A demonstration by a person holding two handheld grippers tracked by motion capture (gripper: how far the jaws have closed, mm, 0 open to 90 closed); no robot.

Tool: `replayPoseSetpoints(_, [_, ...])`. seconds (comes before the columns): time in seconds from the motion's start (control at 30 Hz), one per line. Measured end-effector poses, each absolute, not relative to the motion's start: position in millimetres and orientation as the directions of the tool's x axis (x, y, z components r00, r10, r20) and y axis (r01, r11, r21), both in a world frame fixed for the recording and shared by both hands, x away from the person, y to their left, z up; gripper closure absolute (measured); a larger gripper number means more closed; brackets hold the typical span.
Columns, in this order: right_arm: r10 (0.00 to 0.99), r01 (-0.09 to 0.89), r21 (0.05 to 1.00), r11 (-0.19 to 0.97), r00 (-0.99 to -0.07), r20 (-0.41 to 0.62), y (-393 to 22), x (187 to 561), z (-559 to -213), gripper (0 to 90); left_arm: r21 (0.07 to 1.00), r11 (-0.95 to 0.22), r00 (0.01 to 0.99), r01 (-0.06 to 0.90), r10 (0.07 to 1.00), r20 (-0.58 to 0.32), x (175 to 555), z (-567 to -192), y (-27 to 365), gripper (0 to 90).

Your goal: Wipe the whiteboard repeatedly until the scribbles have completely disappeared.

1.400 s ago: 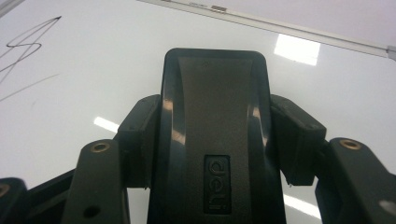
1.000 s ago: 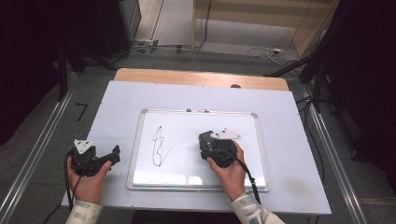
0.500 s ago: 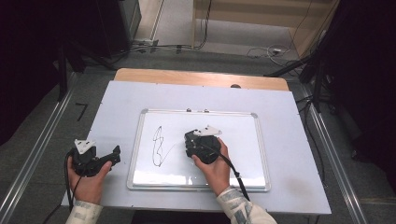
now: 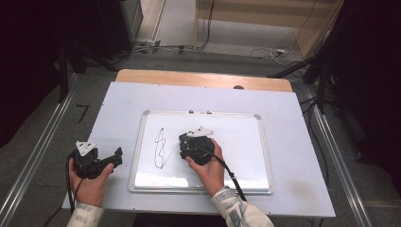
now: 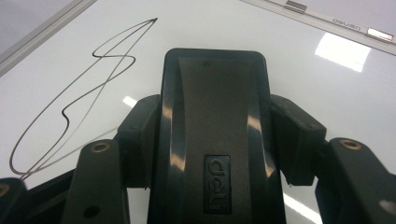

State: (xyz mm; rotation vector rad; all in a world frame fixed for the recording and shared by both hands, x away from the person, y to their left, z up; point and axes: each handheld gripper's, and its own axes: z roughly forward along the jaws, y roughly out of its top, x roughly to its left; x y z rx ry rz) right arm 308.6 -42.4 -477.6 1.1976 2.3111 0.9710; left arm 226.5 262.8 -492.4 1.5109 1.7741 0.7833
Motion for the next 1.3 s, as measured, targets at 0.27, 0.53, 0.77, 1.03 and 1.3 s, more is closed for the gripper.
replayPoseSetpoints(0.27, [0.812, 0.567, 0.713, 0.412, -0.584, -0.005, -33.1, 312.6, -479.9, 38.6, 0.797, 0.150, -0.104, 0.585, 0.989, -0.110, 226.5, -492.4, 263.0, 6.4])
replayPoseSetpoints(0.53, [0.810, 0.566, 0.713, 0.413, -0.587, -0.003, -23.8, 318.1, -481.1, 38.6, 0.797, 0.151, -0.103, 0.585, 0.988, -0.111, 226.4, -492.4, 263.1, 6.5])
replayPoseSetpoints(0.77, [0.810, 0.568, 0.708, 0.419, -0.587, -0.009, -17.0, 325.2, -484.3, 38.6, 0.798, 0.154, -0.103, 0.583, 0.988, -0.116, 226.5, -492.4, 263.5, 6.5])
replayPoseSetpoints(1.03, [0.808, 0.574, 0.695, 0.432, -0.589, -0.016, -9.7, 334.0, -489.8, 38.7, 0.797, 0.153, -0.101, 0.584, 0.988, -0.115, 226.7, -492.5, 263.5, 6.5])
replayPoseSetpoints(1.3, [0.793, 0.553, 0.690, 0.467, -0.607, -0.050, -1.5, 341.6, -490.1, 38.8, 0.797, 0.152, -0.099, 0.585, 0.988, -0.116, 226.8, -492.5, 263.3, 6.5])
